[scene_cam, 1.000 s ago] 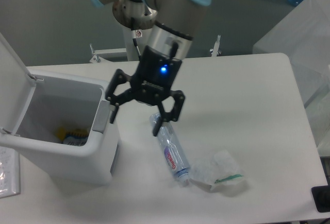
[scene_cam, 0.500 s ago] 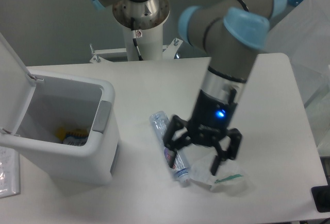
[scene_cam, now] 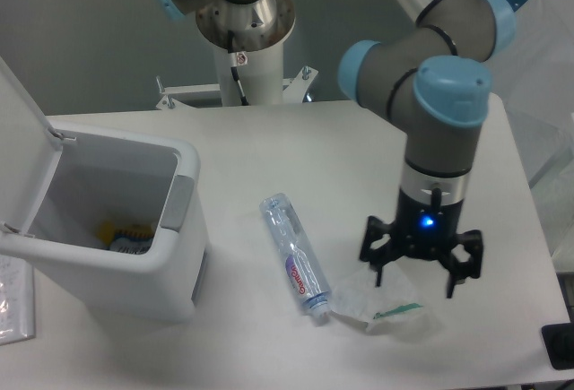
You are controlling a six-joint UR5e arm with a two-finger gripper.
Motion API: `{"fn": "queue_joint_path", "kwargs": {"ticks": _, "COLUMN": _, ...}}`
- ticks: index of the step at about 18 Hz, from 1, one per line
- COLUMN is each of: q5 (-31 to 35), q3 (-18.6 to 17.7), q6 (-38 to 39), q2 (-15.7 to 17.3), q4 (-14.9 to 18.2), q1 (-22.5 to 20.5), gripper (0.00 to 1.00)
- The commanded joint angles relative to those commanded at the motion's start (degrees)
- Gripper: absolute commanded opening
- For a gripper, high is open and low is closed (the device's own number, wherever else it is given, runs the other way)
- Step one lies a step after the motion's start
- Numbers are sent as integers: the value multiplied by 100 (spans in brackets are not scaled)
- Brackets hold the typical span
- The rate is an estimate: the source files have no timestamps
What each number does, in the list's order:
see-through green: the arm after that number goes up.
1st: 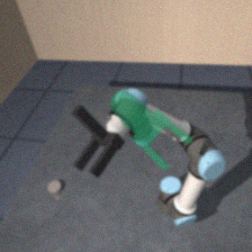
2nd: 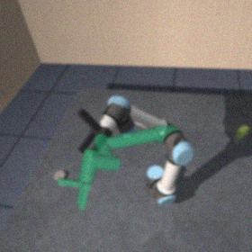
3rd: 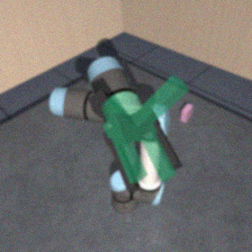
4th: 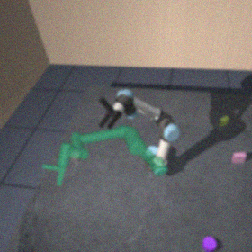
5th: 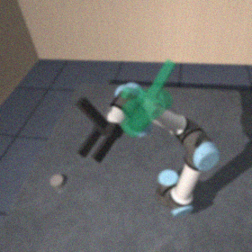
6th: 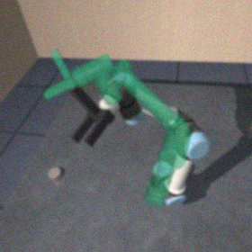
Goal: Open the trash can
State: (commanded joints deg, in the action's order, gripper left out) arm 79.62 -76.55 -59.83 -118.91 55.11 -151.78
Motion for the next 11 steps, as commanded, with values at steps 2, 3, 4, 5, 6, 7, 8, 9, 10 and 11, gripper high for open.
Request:
{"fn": "queue_joint_path", "kwargs": {"ticks": 2, "q5": 229, "q3": 35, "q6": -615, "q2": -132, "q4": -9, "q1": 0, "gripper": 100}}
{"fn": "queue_joint_path", "kwargs": {"ticks": 3, "q5": 308, "q3": 27, "q6": -844, "q2": -176, "q4": -9, "q1": 17, "gripper": 100}}
{"fn": "queue_joint_path", "kwargs": {"ticks": 4, "q5": 369, "q3": 9, "q6": -1029, "q2": -203, "q4": -9, "q1": 26, "gripper": 100}}
{"fn": "queue_joint_path", "kwargs": {"ticks": 5, "q5": 440, "q3": -8, "q6": -1170, "q2": -212, "q4": -9, "q1": 35, "gripper": 100}}
{"fn": "queue_joint_path", "kwargs": {"ticks": 6, "q5": 493, "q3": -17, "q6": -1285, "q2": -212, "q4": -9, "q1": 43, "gripper": 100}}
{"fn": "queue_joint_path", "kwargs": {"ticks": 7, "q5": 511, "q3": -26, "q6": -1355, "q2": -212, "q4": -9, "q1": 52, "gripper": 100}}
{"fn": "queue_joint_path", "kwargs": {"ticks": 8, "q5": 519, "q3": -26, "q6": -1391, "q2": -212, "q4": -9, "q1": 52, "gripper": 100}}
{"fn": "queue_joint_path", "kwargs": {"ticks": 9, "q5": 537, "q3": -26, "q6": -1391, "q2": -212, "q4": 0, "q1": 52, "gripper": 100}}
{"fn": "queue_joint_path", "kwargs": {"ticks": 10, "q5": 581, "q3": -26, "q6": -1391, "q2": -220, "q4": 0, "q1": 61, "gripper": 100}}
{"fn": "queue_joint_path", "kwargs": {"ticks": 11, "q5": 668, "q3": -26, "q6": -1400, "q2": -229, "q4": 0, "q1": 61, "gripper": 100}}
